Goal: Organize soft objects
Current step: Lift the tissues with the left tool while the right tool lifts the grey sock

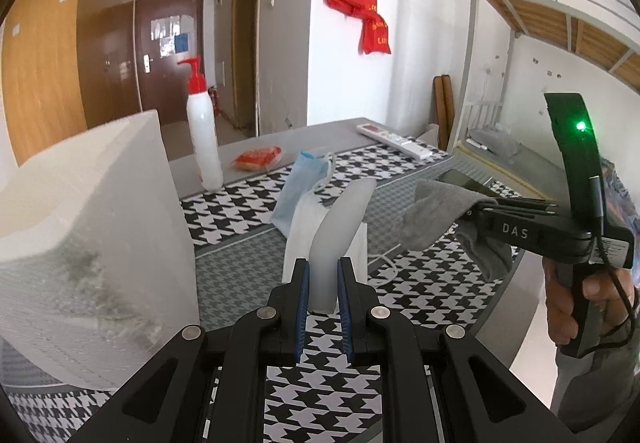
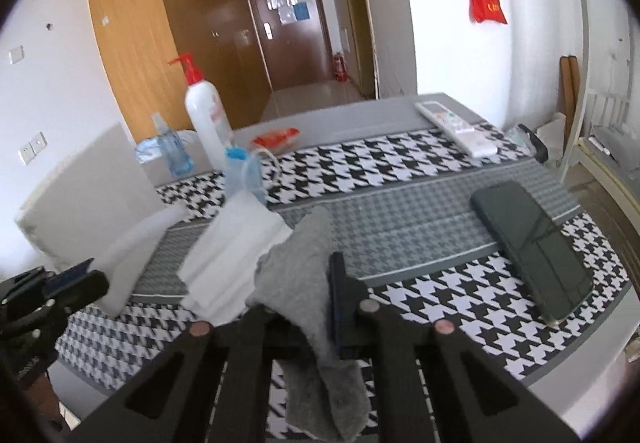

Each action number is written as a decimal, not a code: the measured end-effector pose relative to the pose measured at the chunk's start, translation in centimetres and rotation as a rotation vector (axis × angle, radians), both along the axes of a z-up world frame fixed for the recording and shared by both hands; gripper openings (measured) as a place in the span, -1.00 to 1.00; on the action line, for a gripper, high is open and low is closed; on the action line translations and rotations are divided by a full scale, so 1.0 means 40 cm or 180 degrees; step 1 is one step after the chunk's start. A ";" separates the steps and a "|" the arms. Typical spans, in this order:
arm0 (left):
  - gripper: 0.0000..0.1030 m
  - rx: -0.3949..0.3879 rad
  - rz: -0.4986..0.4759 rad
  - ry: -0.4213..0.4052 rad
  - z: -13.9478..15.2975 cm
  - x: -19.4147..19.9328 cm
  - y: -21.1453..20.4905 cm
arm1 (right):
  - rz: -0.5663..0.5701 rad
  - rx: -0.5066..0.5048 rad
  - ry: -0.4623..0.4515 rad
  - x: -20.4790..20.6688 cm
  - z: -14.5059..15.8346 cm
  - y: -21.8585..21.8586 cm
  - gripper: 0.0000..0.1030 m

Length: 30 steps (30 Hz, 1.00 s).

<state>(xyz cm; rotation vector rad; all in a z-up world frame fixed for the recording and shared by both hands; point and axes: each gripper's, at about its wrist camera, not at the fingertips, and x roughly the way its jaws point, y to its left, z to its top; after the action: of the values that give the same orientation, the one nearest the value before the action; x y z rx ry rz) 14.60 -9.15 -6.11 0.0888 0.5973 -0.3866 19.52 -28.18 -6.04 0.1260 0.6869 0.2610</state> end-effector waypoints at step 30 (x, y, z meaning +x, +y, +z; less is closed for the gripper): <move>-0.71 -0.0063 0.0167 -0.0449 0.116 -0.050 0.043 | 0.0155 0.0013 -0.0525 -0.104 0.151 0.051 -0.80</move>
<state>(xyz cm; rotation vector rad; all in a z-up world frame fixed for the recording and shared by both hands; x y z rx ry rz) 12.62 -7.44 -1.48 0.0806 0.4555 -0.3323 15.38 -26.15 -0.01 0.0907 0.5261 0.3158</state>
